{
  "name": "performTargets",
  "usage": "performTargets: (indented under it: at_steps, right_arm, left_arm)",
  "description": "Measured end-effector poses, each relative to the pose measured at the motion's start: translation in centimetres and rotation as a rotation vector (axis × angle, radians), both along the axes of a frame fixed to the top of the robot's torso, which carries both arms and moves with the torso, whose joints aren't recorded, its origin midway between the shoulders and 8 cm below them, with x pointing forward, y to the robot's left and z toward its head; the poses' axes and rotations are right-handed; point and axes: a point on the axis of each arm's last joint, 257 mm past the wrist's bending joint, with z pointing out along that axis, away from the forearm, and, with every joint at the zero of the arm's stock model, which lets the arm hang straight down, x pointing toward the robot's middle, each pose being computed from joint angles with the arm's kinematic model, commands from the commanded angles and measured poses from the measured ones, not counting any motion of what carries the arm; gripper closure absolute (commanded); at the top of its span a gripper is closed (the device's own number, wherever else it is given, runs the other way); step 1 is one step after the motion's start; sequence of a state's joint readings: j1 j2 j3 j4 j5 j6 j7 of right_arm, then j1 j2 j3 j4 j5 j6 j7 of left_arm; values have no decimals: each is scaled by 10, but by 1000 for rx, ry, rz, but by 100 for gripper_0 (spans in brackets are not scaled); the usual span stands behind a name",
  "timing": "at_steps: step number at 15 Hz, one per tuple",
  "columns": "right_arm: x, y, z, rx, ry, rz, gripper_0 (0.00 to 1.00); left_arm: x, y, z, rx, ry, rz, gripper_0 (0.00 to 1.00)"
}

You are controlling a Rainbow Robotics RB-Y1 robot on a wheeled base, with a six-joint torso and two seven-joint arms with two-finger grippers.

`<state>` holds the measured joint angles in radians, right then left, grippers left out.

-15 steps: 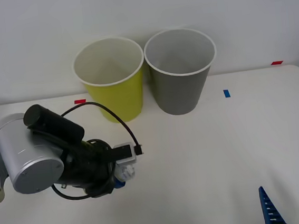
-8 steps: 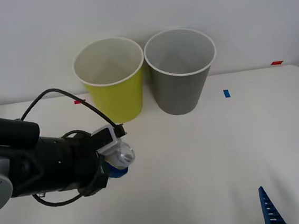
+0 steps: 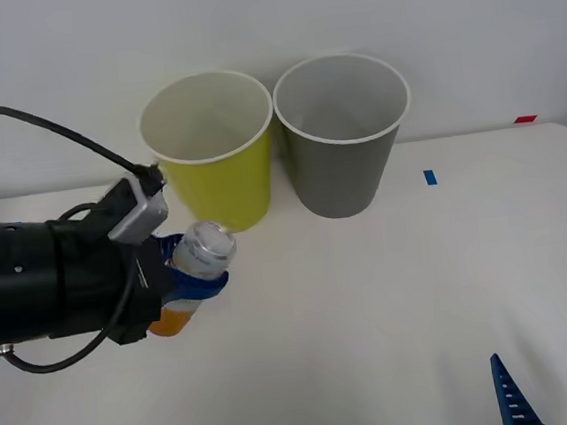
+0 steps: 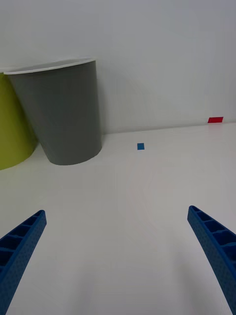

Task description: Put cans in the gray bin and PET bottles in the light green bin.

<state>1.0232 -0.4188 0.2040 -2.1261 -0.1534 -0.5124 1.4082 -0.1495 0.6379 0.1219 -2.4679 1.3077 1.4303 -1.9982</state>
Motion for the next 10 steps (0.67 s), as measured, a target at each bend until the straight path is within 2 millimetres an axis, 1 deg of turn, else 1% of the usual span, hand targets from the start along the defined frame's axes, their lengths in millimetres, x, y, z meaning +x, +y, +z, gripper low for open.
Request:
performTargets:
  at_steps: [2,4,5,8,10]
  right_arm:
    - [0,0,0,0,0,0,0]
    - [0,0,0,0,0,0,0]
    - [0,0,0,0,0,0,0]
    - [0,0,0,0,0,0,0]
    - [0,0,0,0,0,0,0]
  left_arm:
    - [-5,-1,34,-93,-31,-3,100]
    - [-12,-6,55,-139,-57,-19,100]
    - [-11,-6,63,-149,-70,-15,100]
    - [-1,-5,95,-218,-98,29,100]
    - [8,-4,125,-295,-100,73,100]
